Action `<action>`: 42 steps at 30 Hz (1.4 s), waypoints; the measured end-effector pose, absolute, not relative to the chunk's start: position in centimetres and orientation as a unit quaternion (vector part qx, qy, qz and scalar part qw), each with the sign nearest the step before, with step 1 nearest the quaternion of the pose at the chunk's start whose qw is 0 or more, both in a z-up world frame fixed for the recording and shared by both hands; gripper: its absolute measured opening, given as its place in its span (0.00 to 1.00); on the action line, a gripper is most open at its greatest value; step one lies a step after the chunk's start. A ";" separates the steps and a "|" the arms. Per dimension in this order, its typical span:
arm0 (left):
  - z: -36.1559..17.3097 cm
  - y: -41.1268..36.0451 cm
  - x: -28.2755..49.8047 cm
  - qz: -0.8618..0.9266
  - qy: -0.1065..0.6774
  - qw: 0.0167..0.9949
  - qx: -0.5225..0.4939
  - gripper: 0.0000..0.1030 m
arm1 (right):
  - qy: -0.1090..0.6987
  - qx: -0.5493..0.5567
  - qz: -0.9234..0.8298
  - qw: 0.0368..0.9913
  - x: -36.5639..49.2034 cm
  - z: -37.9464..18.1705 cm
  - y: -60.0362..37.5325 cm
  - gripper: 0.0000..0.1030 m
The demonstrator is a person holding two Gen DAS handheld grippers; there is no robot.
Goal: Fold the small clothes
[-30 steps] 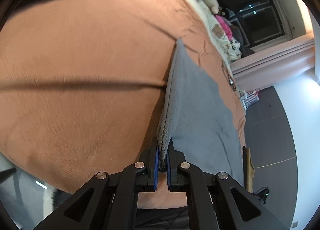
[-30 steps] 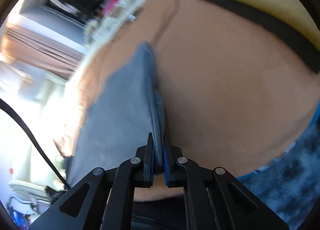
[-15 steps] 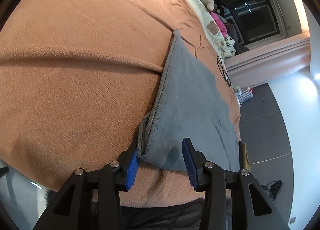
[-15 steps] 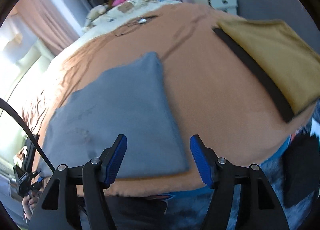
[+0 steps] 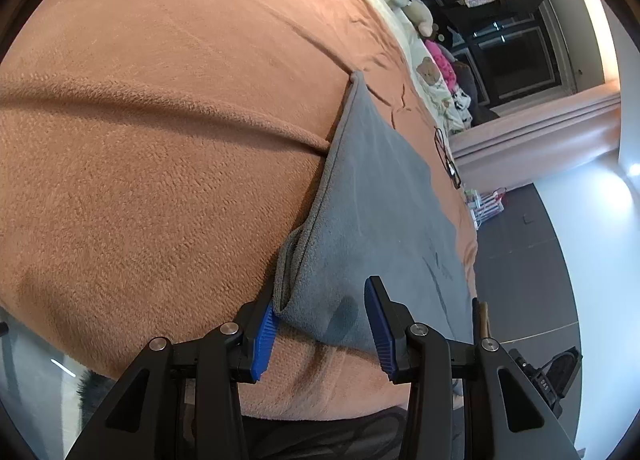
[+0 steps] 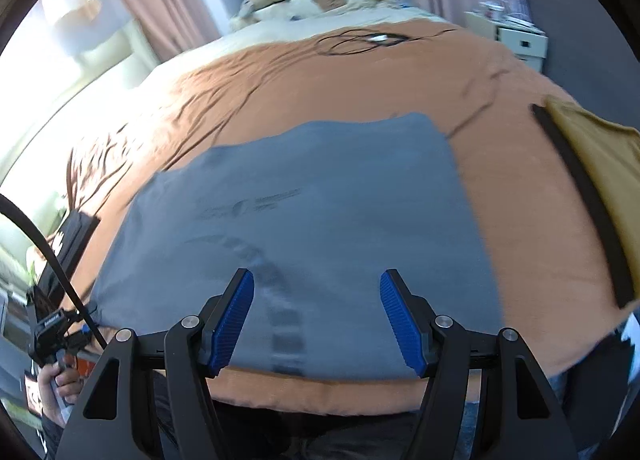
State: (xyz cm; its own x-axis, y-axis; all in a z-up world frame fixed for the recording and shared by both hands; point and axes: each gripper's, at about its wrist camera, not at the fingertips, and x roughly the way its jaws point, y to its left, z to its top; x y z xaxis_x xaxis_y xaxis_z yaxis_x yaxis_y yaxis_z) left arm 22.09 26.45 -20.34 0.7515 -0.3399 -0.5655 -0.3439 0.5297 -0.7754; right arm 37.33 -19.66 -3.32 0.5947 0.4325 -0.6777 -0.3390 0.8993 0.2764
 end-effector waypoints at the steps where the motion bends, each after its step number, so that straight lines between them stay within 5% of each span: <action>1: -20.4 26.5 22.0 0.002 0.352 0.800 -0.485 0.43 | 0.397 0.058 0.222 0.888 37.6 -3.4 -19.2 0.62; 13: -21.5 27.0 21.5 0.016 0.354 0.795 -0.492 0.21 | 0.439 -0.026 0.271 0.856 41.0 -5.0 -10.9 0.53; 24: -21.5 26.9 21.7 0.027 0.351 0.791 -0.501 0.16 | 0.483 -0.070 0.279 0.827 44.6 -8.4 -5.7 0.35; 42: -21.9 27.0 21.0 0.037 0.343 0.777 -0.527 0.15 | 0.481 -0.094 0.262 0.831 51.5 -10.0 0.5 0.24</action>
